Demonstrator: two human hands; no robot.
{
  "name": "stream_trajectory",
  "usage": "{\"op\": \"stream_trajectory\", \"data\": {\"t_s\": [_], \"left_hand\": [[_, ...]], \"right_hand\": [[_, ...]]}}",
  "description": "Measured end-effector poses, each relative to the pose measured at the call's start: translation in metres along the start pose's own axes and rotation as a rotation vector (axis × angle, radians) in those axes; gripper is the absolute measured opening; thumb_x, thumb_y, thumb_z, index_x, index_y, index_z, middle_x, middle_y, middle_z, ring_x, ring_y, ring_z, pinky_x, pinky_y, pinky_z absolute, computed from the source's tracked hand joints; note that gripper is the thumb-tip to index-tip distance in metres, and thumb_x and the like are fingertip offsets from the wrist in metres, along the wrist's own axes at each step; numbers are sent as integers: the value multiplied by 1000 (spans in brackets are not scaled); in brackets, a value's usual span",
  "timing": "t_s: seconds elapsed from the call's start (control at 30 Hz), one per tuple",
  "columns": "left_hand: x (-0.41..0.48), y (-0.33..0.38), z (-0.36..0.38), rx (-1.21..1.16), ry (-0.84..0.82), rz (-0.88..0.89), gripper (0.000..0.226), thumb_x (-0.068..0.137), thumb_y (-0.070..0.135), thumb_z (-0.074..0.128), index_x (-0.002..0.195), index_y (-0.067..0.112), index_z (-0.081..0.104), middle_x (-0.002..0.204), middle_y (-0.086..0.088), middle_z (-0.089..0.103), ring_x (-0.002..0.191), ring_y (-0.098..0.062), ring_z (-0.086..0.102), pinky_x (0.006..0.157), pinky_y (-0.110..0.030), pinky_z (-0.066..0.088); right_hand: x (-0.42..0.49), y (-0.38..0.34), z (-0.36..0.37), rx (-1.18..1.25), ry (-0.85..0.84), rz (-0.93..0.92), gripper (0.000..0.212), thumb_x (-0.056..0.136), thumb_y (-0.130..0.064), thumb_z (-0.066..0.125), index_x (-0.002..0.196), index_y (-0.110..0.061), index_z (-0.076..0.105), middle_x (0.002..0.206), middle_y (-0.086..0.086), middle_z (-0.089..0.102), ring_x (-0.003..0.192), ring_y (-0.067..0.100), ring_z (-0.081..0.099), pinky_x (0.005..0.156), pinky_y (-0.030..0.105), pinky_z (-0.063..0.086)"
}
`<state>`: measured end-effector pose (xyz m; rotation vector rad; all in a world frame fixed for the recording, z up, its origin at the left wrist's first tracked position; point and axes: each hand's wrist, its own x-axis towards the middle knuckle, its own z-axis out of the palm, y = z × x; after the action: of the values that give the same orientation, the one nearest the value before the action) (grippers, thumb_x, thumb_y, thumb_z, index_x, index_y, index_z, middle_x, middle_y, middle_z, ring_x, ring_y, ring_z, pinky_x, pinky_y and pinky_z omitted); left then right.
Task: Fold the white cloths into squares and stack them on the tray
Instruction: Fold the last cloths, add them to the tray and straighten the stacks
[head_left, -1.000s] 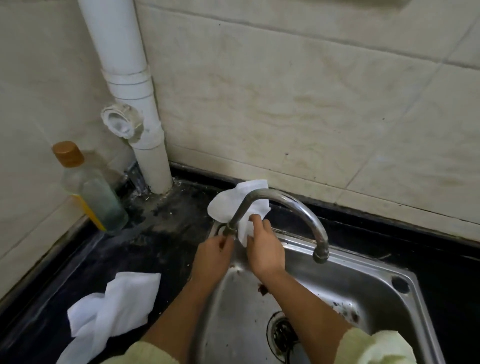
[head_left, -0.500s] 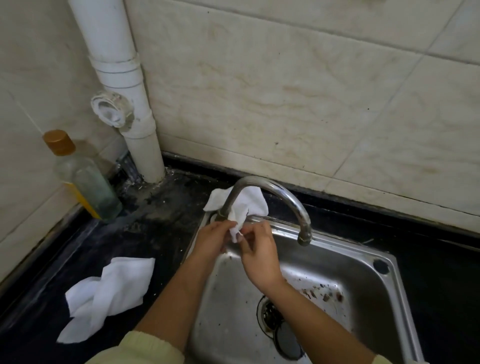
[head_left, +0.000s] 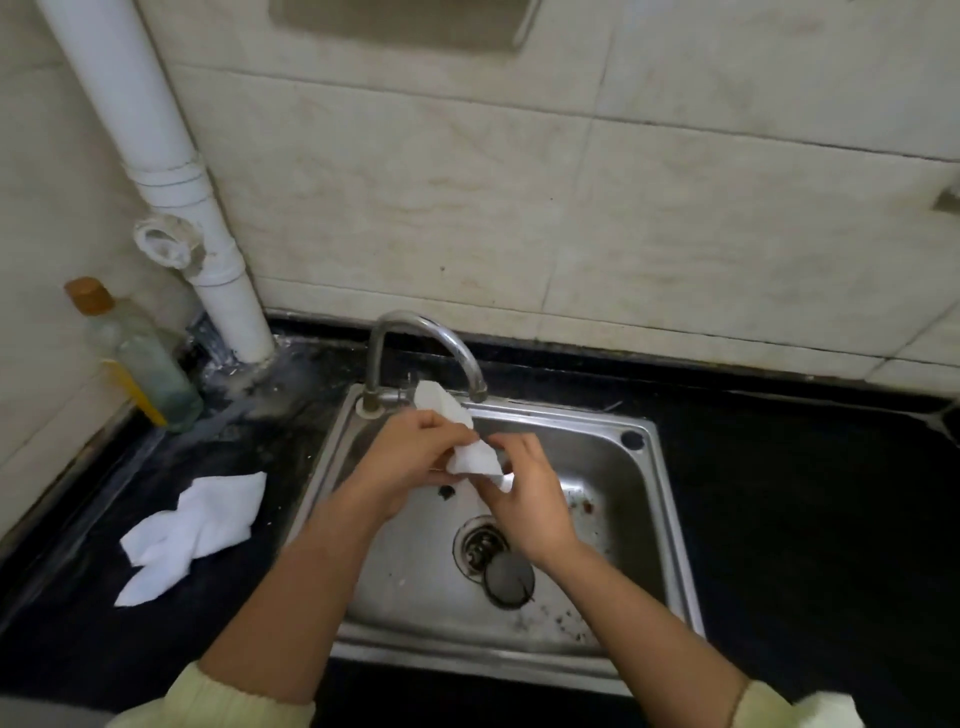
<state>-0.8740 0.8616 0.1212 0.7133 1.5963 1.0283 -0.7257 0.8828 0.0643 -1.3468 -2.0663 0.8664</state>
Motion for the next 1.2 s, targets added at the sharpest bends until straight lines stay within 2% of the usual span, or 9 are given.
{"op": "stream_trajectory", "data": {"t_s": [0.1, 0.23, 0.37, 0.47, 0.63, 0.7, 0.87, 1.03, 1.2], "left_hand": [[-21, 6, 36, 16, -74, 1, 10, 81, 7, 72, 82, 1, 64, 97, -18, 69, 88, -24, 68, 64, -30, 60], [-45, 3, 95, 15, -171, -36, 16, 78, 5, 75, 88, -4, 66, 95, -19, 68, 89, -25, 69, 63, -29, 59], [-70, -1, 157, 26, -282, -44, 19, 78, 3, 74, 94, 3, 63, 102, -18, 67, 91, -25, 69, 62, -31, 59], [-93, 1, 212, 9, -335, -45, 30, 82, 1, 68, 110, 8, 61, 104, -15, 64, 86, -22, 66, 55, -30, 58], [-140, -1, 302, 113, -500, -21, 18, 88, 8, 61, 92, 17, 76, 94, -10, 67, 74, -18, 63, 62, -29, 59], [-157, -5, 342, 114, -552, -24, 20, 88, 6, 59, 93, 14, 77, 86, -10, 65, 69, -16, 59, 62, -28, 59], [-183, -15, 423, 53, -622, -73, 17, 89, 8, 60, 95, 10, 76, 81, -7, 62, 58, -10, 60, 55, -23, 57], [-210, -29, 500, -4, -733, -162, 14, 89, 9, 61, 96, 8, 73, 90, -11, 66, 73, -17, 70, 55, -22, 58], [-227, -39, 570, -12, -822, -216, 15, 89, 8, 64, 100, 4, 72, 103, -17, 70, 81, -21, 74, 61, -24, 60]], "right_hand": [[-25, 22, -32, -1, 40, 13, 7, 89, -16, 61, 95, -16, 65, 94, -5, 56, 82, 10, 54, 67, 21, 40], [-71, 60, -84, 92, 44, 146, 6, 85, -16, 62, 80, -16, 65, 75, -2, 65, 70, 13, 60, 64, 35, 49], [-120, 92, -143, 192, 114, 244, 6, 79, -7, 63, 73, -9, 61, 66, 6, 58, 60, 7, 48, 55, 25, 38], [-159, 117, -192, 213, 185, 302, 9, 78, -6, 62, 73, -13, 64, 67, 8, 61, 60, 5, 49, 54, 19, 35], [-234, 161, -274, 243, 329, 410, 12, 81, -11, 68, 70, -16, 70, 67, 4, 66, 62, 4, 54, 58, 19, 40], [-270, 177, -308, 306, 391, 446, 12, 81, -12, 70, 70, -14, 71, 66, 0, 66, 60, 4, 56, 60, 20, 43], [-347, 202, -377, 380, 453, 473, 9, 81, -11, 75, 77, -3, 74, 71, 6, 69, 65, 9, 62, 61, 21, 46], [-427, 234, -431, 429, 552, 581, 3, 77, -11, 77, 78, -8, 77, 77, 4, 74, 73, 9, 66, 68, 22, 50], [-483, 267, -472, 598, 792, 671, 9, 78, -9, 75, 84, -4, 76, 81, 10, 73, 75, 18, 66, 71, 33, 53]]}}
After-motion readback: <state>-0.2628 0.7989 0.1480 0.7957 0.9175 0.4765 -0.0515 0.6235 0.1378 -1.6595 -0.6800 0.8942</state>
